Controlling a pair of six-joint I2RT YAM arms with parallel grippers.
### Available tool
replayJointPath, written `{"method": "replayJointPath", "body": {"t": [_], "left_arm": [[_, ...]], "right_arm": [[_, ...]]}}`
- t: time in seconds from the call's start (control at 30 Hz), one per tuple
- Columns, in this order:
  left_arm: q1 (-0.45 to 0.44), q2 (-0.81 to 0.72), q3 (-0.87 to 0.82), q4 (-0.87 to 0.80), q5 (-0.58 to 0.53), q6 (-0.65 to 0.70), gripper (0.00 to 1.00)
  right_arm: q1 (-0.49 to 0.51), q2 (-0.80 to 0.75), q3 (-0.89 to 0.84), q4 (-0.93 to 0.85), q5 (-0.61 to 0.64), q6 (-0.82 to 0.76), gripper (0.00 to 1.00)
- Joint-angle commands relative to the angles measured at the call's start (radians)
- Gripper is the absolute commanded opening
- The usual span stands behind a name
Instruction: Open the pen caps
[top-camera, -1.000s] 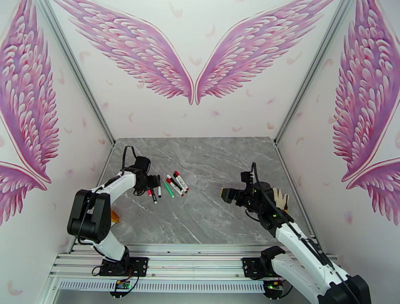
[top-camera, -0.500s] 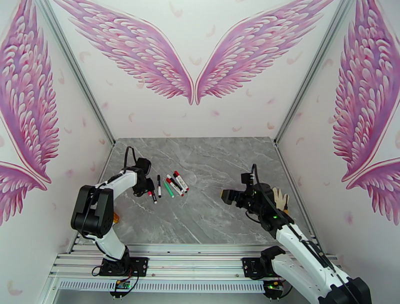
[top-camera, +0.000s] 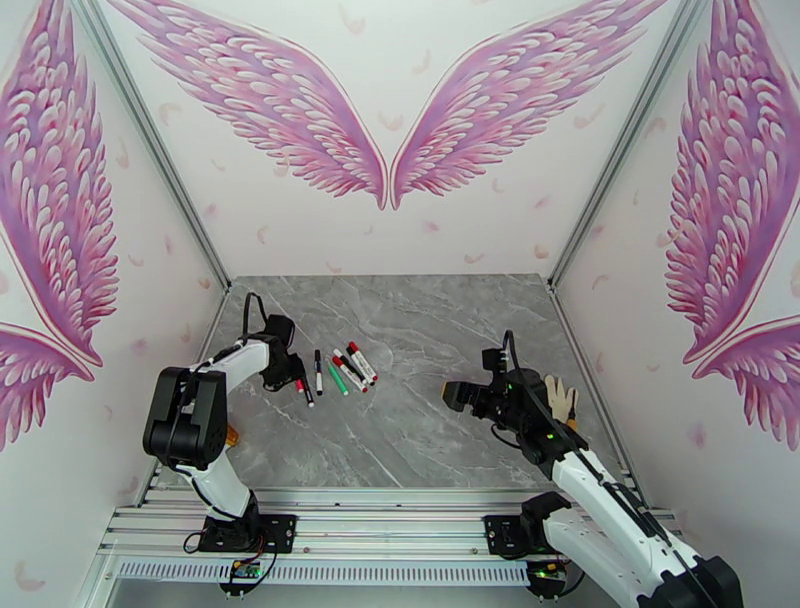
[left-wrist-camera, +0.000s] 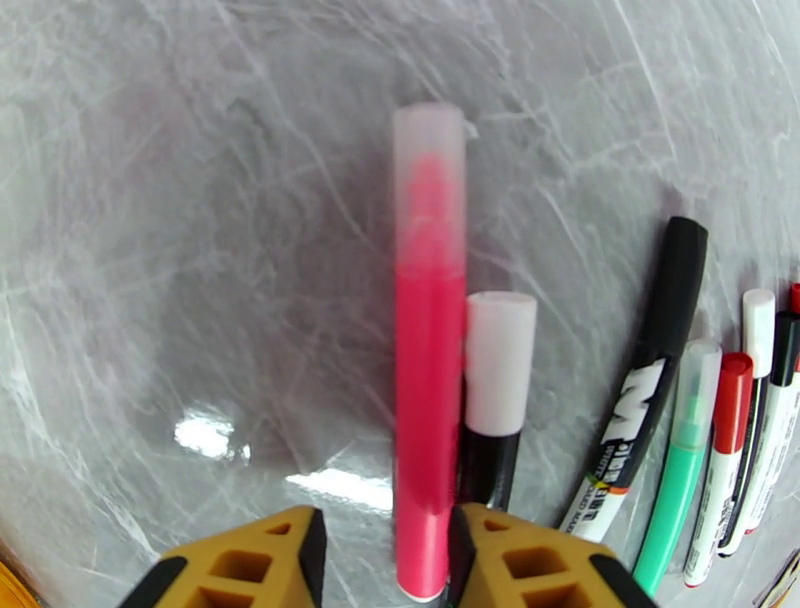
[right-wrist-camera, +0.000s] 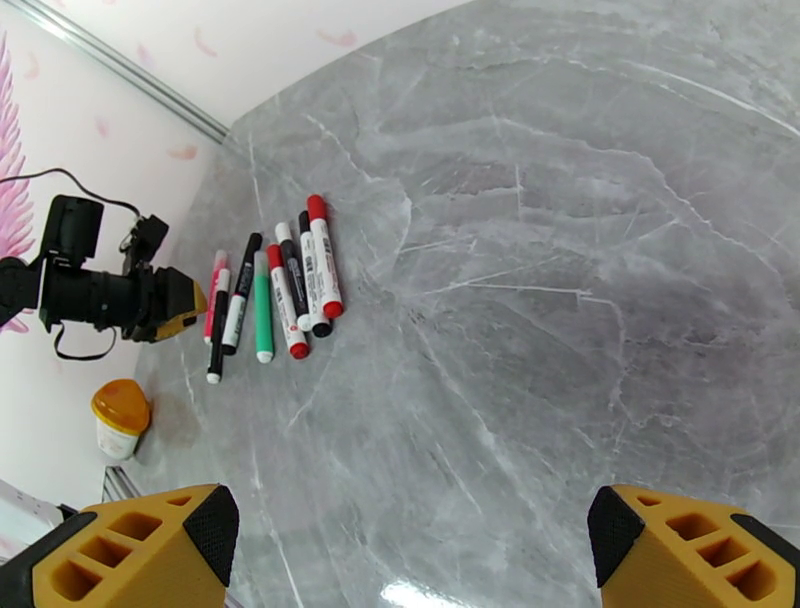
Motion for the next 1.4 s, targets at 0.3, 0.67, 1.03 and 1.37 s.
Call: {"method": "replayJointPath", "body": {"t": [0.3,0.67,1.03,1.37], "left_arm": [[0.002,0.017,-0.005,0.002,0.000,0.017,0.35],[0.002,0.035,-0.020,0.032,0.038,0.034,0.35],[0.006,0.041,-0.017,-0.024,-0.040,0.041,0.30],[0.006,0.046,-0.014,0.009,0.011,0.069,0.29]], "right_arm": [[0.010,-0.010,-0.027,-0.005,0.001,0.026,0.99],[0.009,-0.022,-0.032,-0.007,0.000,0.029,0.99],[0.012,-0.016,-0.034,-0.006,-0.002,0.029,0.99],[0.014,0.004,-0.036,0.017,-0.009,0.033,0.99]]}}
